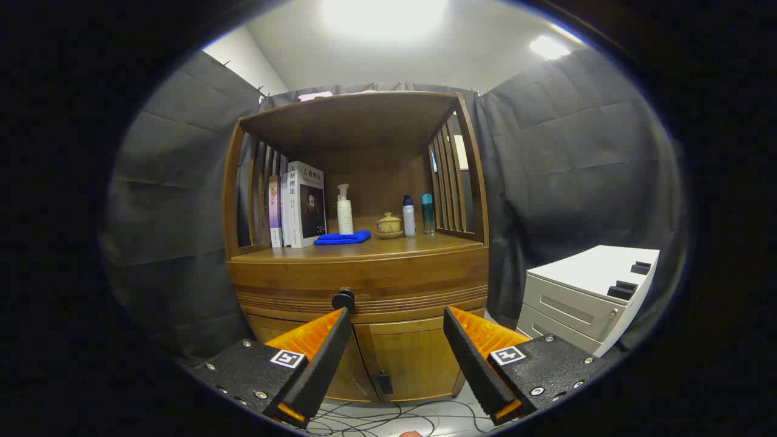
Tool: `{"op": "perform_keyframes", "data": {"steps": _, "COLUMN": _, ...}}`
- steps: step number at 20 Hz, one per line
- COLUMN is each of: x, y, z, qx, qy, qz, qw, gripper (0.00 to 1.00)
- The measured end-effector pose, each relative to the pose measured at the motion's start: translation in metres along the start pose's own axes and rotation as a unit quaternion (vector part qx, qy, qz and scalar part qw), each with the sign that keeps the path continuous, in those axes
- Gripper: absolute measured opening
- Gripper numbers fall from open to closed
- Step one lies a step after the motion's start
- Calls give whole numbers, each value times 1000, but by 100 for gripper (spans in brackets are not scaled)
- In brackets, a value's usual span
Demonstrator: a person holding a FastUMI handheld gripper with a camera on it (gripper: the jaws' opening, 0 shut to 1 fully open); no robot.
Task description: Pull open the drawer, take out the items inside it, and place them on the countertop above the cabinet.
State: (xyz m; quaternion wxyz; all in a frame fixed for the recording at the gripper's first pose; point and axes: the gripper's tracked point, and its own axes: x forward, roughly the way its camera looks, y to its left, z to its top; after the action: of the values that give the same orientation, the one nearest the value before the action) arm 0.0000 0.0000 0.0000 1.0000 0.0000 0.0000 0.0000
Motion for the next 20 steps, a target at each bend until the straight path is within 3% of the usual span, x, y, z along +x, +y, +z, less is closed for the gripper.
{"op": "perform_keyframes", "data": {"steps": 2, "x": 1, "y": 1, "z": -1, "qx": 3, "qy": 3, "qz": 1, "qw": 1000, "gripper": 95}}
{"op": "perform_keyframes", "data": {"steps": 10, "x": -6, "y": 34, "z": -29, "qx": -9, "qy": 43, "qz": 68, "qw": 997, "gripper": 95}}
{"op": "perform_keyframes", "data": {"steps": 20, "x": -2, "y": 35, "z": -24, "qx": 11, "qy": 38, "qz": 64, "qw": 997, "gripper": 95}}
